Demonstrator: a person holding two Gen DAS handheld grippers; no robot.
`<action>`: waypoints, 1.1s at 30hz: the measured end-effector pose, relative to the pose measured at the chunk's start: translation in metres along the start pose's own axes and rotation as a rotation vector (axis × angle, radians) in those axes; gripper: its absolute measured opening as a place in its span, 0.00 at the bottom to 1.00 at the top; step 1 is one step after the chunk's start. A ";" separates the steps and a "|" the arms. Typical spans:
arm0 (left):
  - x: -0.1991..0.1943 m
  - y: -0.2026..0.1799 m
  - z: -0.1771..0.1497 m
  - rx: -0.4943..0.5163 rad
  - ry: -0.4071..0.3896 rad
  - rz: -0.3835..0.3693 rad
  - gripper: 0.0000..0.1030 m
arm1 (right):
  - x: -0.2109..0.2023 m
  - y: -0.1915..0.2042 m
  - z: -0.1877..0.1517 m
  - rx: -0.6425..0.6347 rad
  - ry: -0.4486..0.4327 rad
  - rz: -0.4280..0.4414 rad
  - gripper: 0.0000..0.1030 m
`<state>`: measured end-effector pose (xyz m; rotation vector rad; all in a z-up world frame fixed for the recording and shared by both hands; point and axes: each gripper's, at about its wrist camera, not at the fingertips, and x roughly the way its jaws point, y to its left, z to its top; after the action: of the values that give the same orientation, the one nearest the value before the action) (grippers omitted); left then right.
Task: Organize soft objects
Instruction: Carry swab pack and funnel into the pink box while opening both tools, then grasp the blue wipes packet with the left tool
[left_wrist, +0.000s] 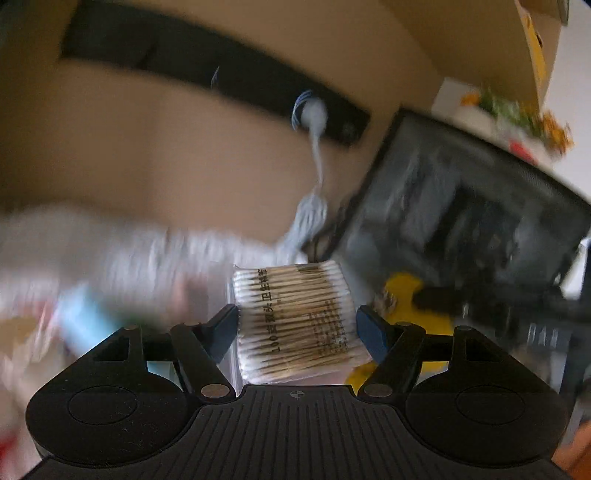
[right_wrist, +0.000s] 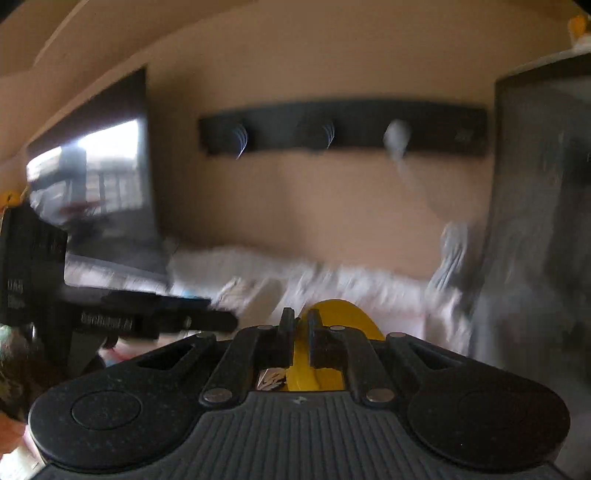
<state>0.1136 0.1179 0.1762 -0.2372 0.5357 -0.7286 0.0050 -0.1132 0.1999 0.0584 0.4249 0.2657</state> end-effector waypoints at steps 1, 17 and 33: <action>0.013 0.002 0.018 0.001 -0.013 -0.009 0.74 | 0.006 -0.006 0.004 0.000 -0.023 -0.017 0.09; 0.116 0.021 -0.034 -0.048 0.168 0.148 0.69 | 0.042 -0.036 -0.117 0.037 0.258 -0.156 0.55; -0.079 0.074 -0.112 -0.170 -0.014 0.643 0.69 | 0.106 0.038 -0.115 -0.035 0.296 -0.001 0.64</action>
<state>0.0460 0.2236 0.0832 -0.2109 0.6173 -0.0568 0.0411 -0.0483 0.0572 -0.0163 0.7145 0.2814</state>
